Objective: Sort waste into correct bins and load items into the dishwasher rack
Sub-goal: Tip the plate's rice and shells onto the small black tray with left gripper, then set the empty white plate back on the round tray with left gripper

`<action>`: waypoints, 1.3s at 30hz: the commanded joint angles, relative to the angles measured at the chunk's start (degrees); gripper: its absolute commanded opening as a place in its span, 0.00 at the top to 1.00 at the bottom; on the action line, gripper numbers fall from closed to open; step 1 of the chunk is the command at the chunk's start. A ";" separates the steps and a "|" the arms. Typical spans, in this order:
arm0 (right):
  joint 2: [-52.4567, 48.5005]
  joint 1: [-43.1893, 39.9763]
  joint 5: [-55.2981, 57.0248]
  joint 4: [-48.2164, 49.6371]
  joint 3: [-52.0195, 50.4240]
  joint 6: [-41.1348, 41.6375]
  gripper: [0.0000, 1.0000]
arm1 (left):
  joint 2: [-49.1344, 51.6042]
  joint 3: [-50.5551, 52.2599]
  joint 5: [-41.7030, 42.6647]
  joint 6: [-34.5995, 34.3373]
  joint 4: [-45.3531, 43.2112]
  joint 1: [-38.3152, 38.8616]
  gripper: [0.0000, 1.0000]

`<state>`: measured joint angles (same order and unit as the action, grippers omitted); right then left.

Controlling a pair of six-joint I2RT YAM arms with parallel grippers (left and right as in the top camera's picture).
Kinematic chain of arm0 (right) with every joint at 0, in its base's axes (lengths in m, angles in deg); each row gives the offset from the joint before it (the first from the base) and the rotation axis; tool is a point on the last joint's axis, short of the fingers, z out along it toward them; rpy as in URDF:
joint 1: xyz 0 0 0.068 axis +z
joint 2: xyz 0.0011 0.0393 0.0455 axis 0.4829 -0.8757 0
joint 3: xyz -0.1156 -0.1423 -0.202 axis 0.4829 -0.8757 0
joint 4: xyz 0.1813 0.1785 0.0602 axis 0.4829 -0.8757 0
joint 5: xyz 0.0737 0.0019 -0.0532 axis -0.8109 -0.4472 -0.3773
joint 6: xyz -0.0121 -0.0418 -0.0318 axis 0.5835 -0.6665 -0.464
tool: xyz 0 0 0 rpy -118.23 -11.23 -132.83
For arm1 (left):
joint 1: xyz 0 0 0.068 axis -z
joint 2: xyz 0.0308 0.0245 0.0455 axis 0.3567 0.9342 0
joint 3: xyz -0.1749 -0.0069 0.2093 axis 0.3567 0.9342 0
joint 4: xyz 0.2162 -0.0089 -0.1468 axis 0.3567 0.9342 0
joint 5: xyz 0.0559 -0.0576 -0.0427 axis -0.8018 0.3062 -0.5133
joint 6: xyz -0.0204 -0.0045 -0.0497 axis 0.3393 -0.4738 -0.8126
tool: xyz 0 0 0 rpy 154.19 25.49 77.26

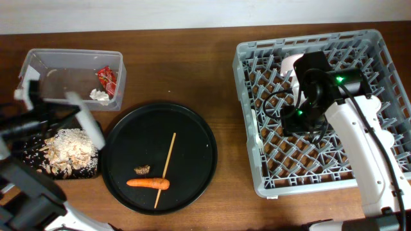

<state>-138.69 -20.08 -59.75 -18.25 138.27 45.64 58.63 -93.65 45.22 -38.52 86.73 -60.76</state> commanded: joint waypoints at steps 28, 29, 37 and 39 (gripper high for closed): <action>0.28 -0.20 0.50 -0.02 0.74 0.22 0.38 | -4.90 11.43 -58.42 -49.75 -30.95 73.26 1.00; 0.28 -0.20 0.50 -0.04 0.74 0.22 0.38 | -4.90 12.87 -58.55 -49.72 -32.26 73.55 1.00; 0.28 -0.20 0.50 -0.02 0.74 0.22 0.38 | -4.92 15.15 -59.30 -49.68 -35.39 73.72 0.51; 0.28 -0.20 0.52 -0.02 0.74 0.22 0.33 | -5.25 14.01 -59.32 -49.57 -34.77 73.72 0.45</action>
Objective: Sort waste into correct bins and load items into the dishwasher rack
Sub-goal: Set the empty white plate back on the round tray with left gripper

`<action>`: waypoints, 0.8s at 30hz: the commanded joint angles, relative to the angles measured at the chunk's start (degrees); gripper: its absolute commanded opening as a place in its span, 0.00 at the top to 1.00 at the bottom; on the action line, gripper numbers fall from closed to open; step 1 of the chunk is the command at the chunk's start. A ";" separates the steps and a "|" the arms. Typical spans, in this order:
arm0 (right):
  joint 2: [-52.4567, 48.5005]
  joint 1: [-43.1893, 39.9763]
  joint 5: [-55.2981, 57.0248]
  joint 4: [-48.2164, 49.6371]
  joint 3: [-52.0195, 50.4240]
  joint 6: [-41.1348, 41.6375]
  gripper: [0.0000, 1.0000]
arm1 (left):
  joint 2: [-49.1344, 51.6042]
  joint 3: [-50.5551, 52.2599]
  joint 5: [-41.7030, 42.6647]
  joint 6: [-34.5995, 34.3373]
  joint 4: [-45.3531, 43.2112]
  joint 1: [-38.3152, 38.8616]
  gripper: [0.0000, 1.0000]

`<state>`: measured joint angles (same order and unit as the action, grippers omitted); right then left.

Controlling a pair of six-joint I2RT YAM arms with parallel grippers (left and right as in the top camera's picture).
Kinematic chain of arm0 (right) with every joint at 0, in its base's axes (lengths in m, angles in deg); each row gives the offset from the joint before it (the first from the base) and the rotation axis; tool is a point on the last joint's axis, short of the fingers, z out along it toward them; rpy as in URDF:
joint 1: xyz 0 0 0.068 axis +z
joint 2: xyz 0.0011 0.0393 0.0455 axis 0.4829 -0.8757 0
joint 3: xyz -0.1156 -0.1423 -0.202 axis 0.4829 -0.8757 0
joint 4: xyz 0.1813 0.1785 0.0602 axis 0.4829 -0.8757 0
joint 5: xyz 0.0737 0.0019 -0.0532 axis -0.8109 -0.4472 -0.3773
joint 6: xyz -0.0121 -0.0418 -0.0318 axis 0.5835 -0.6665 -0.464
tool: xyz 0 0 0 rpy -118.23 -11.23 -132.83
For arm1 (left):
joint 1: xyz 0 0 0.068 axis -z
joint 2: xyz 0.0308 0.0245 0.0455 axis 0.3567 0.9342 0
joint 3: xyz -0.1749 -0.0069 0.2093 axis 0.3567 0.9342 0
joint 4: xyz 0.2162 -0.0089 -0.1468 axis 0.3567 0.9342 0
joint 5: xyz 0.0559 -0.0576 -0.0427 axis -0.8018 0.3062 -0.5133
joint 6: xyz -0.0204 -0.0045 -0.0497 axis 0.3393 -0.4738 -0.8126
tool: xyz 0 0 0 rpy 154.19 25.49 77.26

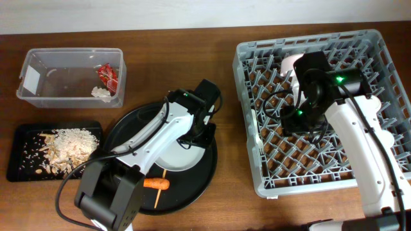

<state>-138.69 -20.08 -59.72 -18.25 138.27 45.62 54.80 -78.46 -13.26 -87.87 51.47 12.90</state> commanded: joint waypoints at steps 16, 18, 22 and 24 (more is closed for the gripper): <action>0.28 5.68 -10.71 5.33 0.74 3.28 0.13 | -19.52 -8.94 -5.53 0.11 17.53 -30.53 0.27; 0.13 11.19 -10.75 7.89 0.74 4.85 0.13 | -20.13 -8.94 -5.51 0.11 18.34 -35.34 0.25; -2.10 19.93 -10.56 12.79 0.74 7.52 0.12 | -20.11 -8.92 -5.51 0.11 18.80 -39.98 0.25; -4.70 23.71 -10.58 15.10 0.74 10.01 0.12 | -20.11 -8.90 -5.53 0.11 18.93 -40.79 0.25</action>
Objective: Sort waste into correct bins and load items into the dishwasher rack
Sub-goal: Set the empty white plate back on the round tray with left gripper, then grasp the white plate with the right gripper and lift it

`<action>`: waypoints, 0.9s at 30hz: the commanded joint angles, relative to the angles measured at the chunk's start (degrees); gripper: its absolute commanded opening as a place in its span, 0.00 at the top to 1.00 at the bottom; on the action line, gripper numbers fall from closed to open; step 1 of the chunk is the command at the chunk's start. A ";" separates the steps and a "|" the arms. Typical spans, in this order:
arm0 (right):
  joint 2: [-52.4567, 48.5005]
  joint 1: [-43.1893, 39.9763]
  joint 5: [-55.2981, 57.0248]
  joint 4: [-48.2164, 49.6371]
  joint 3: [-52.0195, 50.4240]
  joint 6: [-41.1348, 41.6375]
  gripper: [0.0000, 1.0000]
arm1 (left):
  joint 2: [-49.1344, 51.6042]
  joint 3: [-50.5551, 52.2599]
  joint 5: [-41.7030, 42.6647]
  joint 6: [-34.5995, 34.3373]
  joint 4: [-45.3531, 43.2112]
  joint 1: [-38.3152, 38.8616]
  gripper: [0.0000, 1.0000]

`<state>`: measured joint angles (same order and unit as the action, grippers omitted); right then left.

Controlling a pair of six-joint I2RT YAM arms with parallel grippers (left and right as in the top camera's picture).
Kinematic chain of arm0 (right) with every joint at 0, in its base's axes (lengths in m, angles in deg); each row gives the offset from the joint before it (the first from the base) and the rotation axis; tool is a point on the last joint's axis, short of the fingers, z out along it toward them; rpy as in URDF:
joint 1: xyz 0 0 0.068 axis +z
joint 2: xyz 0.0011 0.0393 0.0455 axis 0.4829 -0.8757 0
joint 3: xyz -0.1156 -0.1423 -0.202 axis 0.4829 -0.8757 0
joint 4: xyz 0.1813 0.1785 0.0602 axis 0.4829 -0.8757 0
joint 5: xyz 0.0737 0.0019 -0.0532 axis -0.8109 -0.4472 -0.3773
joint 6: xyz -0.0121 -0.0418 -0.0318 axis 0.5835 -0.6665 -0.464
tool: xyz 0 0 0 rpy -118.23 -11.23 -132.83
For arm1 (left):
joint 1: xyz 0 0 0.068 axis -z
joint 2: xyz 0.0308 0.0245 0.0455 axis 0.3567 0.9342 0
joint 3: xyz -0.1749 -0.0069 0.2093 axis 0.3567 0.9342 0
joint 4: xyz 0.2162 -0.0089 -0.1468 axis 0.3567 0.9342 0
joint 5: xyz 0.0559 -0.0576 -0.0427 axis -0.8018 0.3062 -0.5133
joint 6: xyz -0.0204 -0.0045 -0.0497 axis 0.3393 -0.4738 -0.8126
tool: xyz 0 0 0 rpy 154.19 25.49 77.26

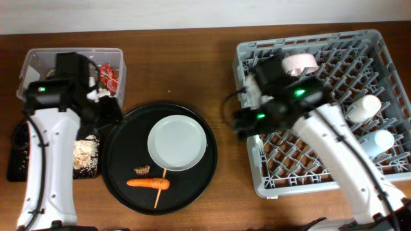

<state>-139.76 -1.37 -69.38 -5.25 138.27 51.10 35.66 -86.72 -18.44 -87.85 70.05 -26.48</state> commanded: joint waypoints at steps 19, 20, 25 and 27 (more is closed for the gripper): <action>-31.43 13.75 -2.99 17.66 0.74 22.43 0.33 | -0.96 -0.13 -0.37 0.11 0.44 -1.44 0.24; -32.50 13.73 -2.99 17.94 0.74 23.78 0.36 | -0.96 -0.13 -0.37 0.11 0.44 -1.44 0.24; -34.84 13.73 -2.99 18.99 0.74 24.85 0.57 | -0.96 -0.13 -0.37 0.11 0.44 -1.44 0.24; -34.84 13.73 -2.97 18.99 0.74 24.85 0.69 | -0.96 -0.13 -0.37 0.11 0.44 -1.44 0.24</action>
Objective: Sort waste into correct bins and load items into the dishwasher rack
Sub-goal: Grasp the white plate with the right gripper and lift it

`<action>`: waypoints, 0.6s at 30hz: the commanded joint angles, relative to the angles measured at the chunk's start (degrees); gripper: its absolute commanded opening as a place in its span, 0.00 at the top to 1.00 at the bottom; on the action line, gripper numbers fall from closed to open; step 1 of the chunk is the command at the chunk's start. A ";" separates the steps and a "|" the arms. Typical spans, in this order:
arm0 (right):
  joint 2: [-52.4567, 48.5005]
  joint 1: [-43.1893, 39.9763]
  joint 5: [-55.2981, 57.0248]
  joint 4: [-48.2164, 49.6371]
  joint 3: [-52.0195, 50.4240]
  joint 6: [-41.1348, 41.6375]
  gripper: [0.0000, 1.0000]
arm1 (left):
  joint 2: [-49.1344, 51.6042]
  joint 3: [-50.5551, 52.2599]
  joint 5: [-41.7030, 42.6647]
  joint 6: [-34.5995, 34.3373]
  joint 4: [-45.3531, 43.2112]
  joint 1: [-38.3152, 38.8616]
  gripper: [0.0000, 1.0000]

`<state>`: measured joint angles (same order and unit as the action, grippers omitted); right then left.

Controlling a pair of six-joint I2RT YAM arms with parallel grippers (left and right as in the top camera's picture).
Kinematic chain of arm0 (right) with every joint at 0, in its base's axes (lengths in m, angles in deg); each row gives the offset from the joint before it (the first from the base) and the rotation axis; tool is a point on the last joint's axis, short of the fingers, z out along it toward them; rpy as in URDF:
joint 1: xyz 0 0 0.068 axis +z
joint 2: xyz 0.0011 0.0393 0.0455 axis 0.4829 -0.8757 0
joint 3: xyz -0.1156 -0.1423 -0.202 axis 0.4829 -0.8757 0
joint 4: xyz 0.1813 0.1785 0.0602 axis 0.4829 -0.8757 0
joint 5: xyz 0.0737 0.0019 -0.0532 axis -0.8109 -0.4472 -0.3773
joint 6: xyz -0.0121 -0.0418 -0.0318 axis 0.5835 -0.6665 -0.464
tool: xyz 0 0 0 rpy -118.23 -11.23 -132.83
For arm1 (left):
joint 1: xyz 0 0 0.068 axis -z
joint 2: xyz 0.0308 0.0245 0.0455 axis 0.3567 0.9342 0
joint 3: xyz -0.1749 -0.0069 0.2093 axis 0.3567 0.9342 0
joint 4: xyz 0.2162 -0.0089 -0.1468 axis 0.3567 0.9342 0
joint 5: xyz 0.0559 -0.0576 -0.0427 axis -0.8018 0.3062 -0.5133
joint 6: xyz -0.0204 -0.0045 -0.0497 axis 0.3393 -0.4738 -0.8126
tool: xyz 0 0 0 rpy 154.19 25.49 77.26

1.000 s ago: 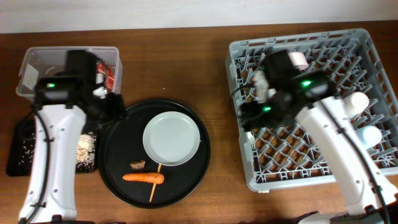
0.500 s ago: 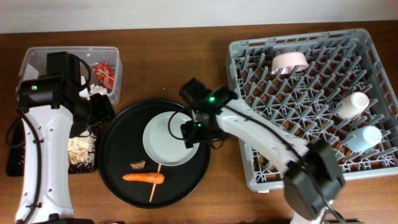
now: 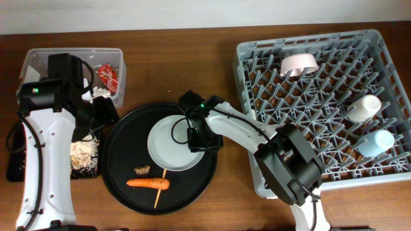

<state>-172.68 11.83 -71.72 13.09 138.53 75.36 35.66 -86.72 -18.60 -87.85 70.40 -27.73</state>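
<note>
A pale round plate (image 3: 172,144) lies on the black round tray (image 3: 122,154), above a carrot (image 3: 148,183), a thin wooden skewer (image 3: 158,192) and a small brown scrap (image 3: 142,170). My right gripper (image 3: 195,137) reaches across from the rack and sits on the plate's right rim; its jaws cannot be made out. My left gripper (image 3: 106,111) hovers between the clear bin (image 3: 61,67) and the tray's upper left edge, and its jaws are hidden too. The grey dishwasher rack (image 3: 321,173) holds a pink bowl (image 3: 298,64), a white cup (image 3: 361,108) and a light blue cup (image 3: 376,142).
The clear bin contains a red wrapper (image 3: 106,76) and crumpled white paper (image 3: 99,93). Under my left arm lies a black rectangular tray (image 3: 16,167) with pale shavings (image 3: 83,156). The right arm's long link spans the gap between rack and round tray.
My right gripper has moved from the rack's left edge to the plate's right rim on the round tray. The left arm stays by the clear bin, shifted only slightly.
First the round tray held no plate, my right arm was over the rack and the left was blurred at the far left. Then the left arm was over a plate on the tray. Later it was back by the bin. Now the right gripper is at the plate.
</note>
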 commanded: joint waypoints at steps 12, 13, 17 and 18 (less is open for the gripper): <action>0.44 -1.73 0.68 0.22 0.83 0.48 0.96 | -0.96 -0.13 -0.26 0.11 0.46 -0.20 0.24; 1.81 -2.84 1.53 -0.76 1.73 -0.48 0.96 | -0.96 -0.13 -0.72 0.11 0.55 -0.20 0.24; 7.13 -6.27 5.99 -6.19 6.23 -5.16 0.96 | -0.96 -0.13 -1.51 0.11 0.72 -0.20 0.24; 8.90 -7.21 8.33 -8.48 7.96 -6.01 0.96 | -0.96 -0.13 -1.51 0.11 0.74 -0.20 0.24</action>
<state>-171.01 7.99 -71.37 8.57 141.46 73.29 35.66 -86.72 -19.08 -87.85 70.86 -27.73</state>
